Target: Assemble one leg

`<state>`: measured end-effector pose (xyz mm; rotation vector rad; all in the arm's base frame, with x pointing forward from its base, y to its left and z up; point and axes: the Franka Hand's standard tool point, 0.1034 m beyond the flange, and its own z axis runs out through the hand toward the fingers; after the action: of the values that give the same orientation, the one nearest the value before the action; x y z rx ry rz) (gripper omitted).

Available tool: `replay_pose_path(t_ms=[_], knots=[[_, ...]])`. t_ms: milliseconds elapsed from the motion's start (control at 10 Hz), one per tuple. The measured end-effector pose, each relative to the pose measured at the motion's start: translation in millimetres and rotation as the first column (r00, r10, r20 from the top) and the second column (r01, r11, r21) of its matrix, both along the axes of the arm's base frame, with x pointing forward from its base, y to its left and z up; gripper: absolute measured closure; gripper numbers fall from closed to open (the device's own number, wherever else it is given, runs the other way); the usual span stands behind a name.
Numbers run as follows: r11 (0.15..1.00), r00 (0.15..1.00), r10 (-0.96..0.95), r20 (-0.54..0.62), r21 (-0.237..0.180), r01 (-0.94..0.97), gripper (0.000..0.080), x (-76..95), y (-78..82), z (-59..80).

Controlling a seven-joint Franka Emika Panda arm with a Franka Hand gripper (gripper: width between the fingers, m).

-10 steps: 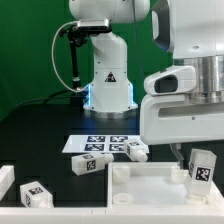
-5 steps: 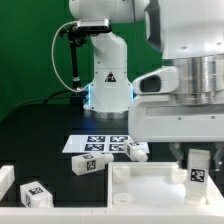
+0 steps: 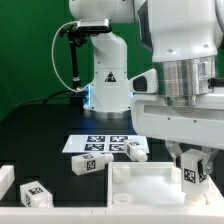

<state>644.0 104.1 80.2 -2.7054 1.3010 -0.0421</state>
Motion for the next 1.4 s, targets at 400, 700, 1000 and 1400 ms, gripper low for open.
replay_pose_path(t_ms=[400,700,1000,1400], knots=[[0.944,0.944,-0.327,-0.046,0.028,0.328,0.0511,-2.1,2.1,-0.8],[0.999,0.999,-0.031,-0.013,-0.022,0.03,0.0298,-1.9,9.0,1.6],[0.947,0.948,0.319,0.014,-0.051,-0.318,0.0159,-0.8,10.2,2.8],[0.689,0.693,0.721,0.01,-0.127,-0.714,0.015,0.3,11.1,4.5]])
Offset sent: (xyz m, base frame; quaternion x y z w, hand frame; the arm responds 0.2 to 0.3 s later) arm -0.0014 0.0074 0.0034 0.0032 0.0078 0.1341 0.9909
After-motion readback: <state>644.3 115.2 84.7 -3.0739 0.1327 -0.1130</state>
